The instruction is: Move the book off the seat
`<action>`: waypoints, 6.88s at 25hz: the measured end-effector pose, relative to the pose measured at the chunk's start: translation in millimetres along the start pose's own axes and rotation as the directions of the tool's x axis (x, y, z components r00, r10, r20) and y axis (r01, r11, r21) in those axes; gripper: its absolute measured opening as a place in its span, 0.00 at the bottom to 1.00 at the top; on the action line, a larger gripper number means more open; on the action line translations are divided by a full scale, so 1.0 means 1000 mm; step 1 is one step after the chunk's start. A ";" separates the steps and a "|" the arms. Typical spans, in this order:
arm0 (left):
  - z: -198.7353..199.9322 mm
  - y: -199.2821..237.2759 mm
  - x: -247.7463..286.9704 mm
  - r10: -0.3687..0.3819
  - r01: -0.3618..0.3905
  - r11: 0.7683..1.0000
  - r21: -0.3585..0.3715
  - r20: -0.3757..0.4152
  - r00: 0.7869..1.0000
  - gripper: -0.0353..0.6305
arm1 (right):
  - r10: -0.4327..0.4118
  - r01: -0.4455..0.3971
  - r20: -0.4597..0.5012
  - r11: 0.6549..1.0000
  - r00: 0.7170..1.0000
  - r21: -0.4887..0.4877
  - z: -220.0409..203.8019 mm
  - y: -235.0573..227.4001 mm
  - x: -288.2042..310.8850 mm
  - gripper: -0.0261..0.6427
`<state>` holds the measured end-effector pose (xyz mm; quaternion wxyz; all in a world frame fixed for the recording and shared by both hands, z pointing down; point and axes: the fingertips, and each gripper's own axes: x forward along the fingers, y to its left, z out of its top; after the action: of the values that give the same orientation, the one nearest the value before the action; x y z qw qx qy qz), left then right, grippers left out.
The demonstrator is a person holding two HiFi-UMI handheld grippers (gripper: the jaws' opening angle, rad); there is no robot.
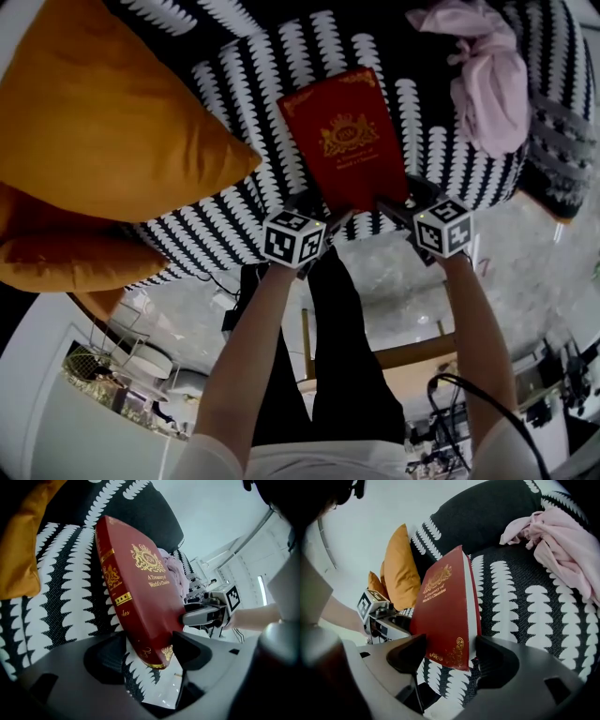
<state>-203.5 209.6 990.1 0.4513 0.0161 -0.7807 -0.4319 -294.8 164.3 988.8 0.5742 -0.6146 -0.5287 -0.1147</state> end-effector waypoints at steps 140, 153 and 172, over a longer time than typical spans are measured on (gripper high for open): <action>-0.563 -0.451 -0.353 0.220 0.839 0.132 0.528 -0.841 0.495 0.51 | -0.939 -0.048 0.302 0.298 0.166 0.953 -0.596 0.612 -0.345 0.56; -0.634 -0.461 -0.334 0.398 0.923 -0.004 0.384 -0.846 0.354 0.51 | -0.986 -0.226 0.142 0.121 0.081 0.967 -0.660 0.632 -0.321 0.56; -0.743 -0.399 -0.245 0.614 0.990 -0.063 0.128 -0.777 0.139 0.51 | -0.995 -0.489 -0.057 -0.092 0.084 0.867 -0.753 0.595 -0.215 0.56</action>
<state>329.7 -428.8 709.5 0.4867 0.7829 -0.2831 0.2647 432.1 -439.6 717.2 0.2552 0.2775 -0.8104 0.4484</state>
